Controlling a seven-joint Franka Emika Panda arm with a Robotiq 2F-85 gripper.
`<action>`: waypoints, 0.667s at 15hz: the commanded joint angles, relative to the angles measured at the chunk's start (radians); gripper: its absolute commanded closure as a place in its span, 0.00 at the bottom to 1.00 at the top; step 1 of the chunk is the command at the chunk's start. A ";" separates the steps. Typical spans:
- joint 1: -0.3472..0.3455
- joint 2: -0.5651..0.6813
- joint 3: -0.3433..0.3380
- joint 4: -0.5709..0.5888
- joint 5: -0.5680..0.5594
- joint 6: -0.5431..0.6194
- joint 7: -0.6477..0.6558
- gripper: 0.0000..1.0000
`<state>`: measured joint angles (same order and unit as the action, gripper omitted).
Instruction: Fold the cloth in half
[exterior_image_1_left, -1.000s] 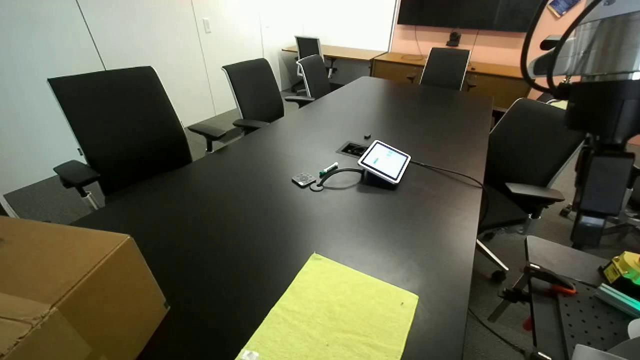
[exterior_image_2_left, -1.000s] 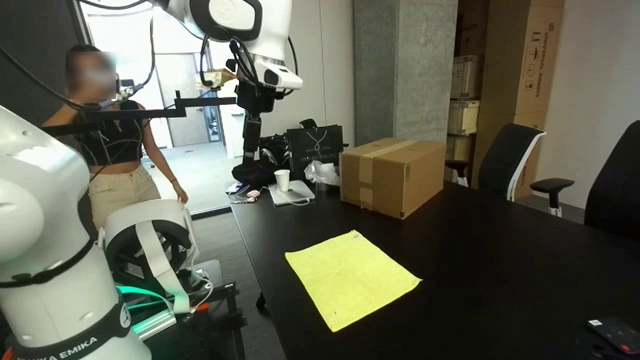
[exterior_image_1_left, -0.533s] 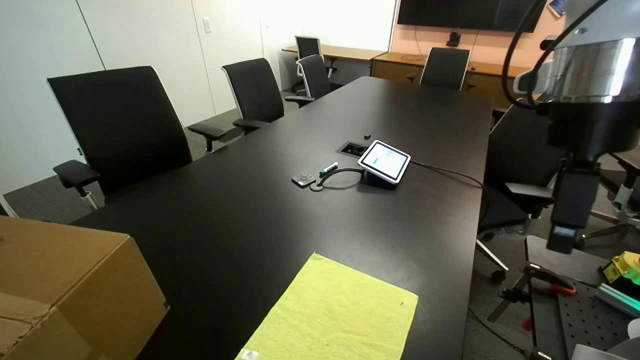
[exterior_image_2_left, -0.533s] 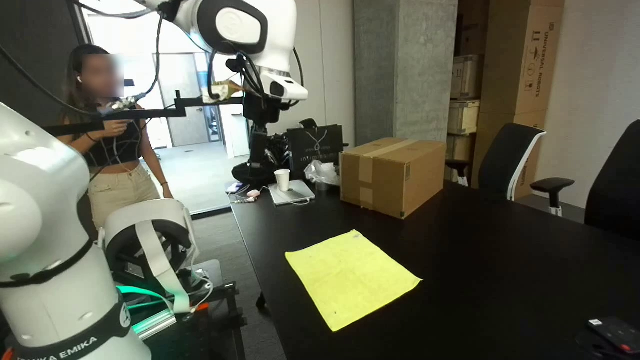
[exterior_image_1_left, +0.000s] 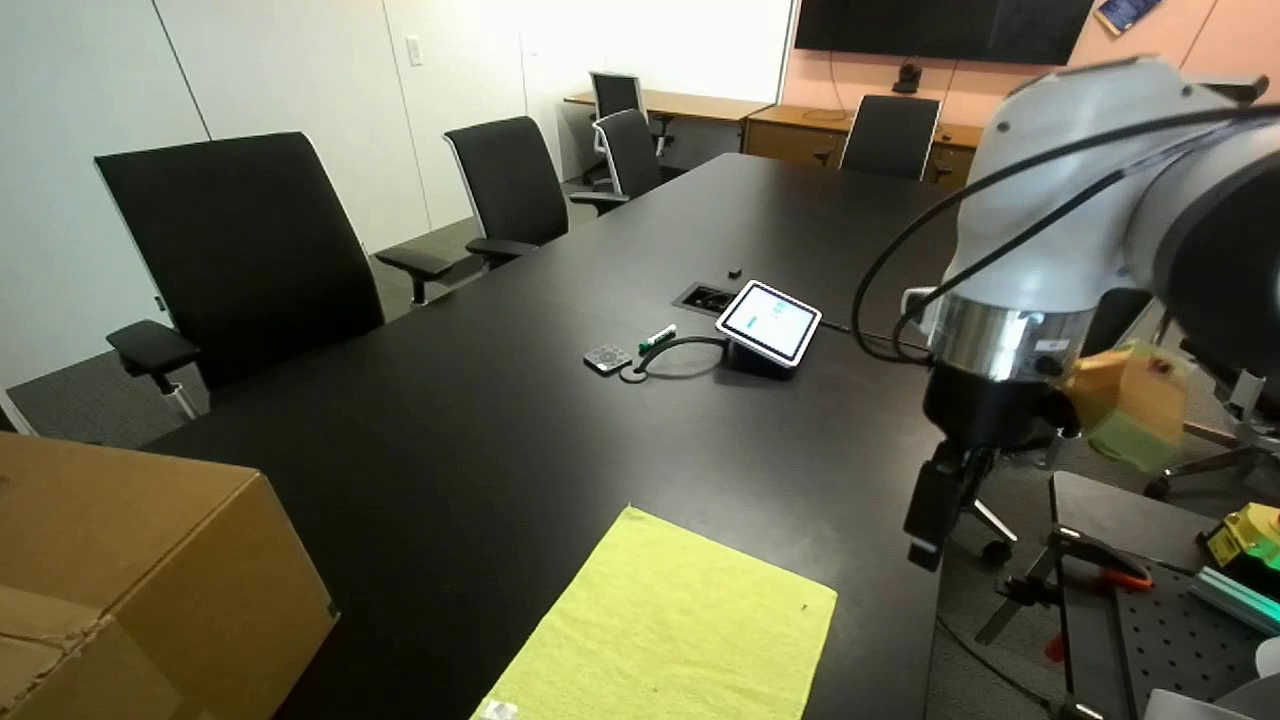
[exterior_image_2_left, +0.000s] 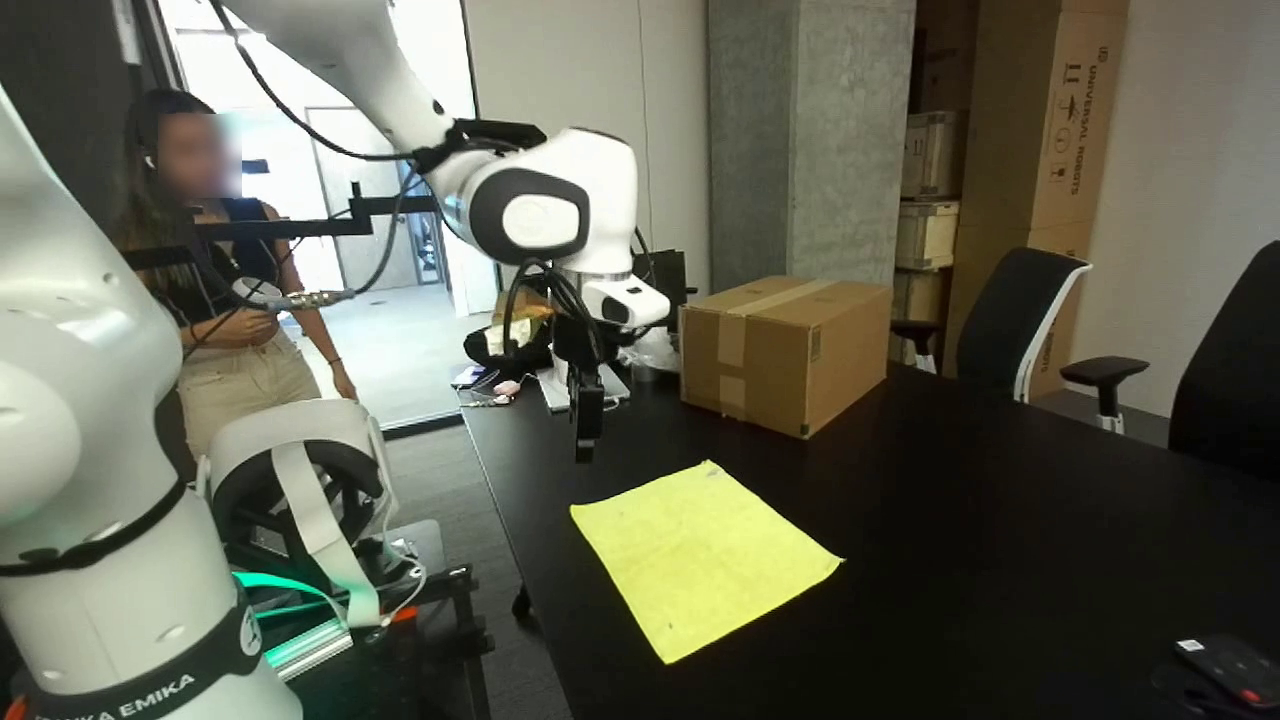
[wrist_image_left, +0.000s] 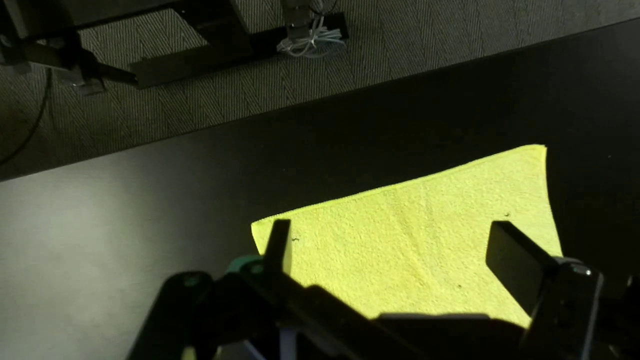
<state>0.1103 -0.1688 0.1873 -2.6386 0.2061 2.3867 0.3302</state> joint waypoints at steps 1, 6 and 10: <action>0.005 0.208 -0.003 0.023 -0.033 0.197 0.023 0.00; 0.036 0.474 -0.050 0.068 -0.057 0.490 0.055 0.00; 0.056 0.633 -0.095 0.137 -0.029 0.595 0.037 0.00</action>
<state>0.1399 0.3529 0.1293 -2.5765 0.1703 2.9198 0.3580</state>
